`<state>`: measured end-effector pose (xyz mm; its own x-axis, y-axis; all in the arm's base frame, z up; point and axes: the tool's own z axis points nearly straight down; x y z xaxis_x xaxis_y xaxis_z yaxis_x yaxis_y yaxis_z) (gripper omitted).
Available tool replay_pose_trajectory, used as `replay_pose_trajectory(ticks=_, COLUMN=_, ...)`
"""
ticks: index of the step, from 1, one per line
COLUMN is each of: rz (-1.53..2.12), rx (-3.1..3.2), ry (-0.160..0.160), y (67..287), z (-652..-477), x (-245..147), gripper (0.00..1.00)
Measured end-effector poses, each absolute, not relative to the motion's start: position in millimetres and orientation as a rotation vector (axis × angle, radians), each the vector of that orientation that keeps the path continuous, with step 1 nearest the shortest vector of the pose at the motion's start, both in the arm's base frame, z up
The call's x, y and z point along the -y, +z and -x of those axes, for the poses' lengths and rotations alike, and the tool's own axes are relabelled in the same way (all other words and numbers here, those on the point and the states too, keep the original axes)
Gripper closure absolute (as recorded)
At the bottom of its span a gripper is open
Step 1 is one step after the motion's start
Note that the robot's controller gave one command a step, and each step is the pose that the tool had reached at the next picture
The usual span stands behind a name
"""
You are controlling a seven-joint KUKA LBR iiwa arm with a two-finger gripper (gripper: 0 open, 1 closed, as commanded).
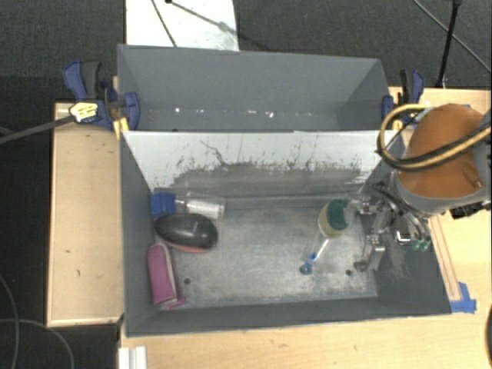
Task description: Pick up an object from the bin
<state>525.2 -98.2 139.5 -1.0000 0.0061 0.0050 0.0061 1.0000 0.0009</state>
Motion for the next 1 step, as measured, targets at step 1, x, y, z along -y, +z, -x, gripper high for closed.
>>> replay_pose_trajectory(ticks=1, rz=-0.042, rx=3.148, ry=-0.004, y=70.5, z=-584.0, x=79.9, gripper=0.0)
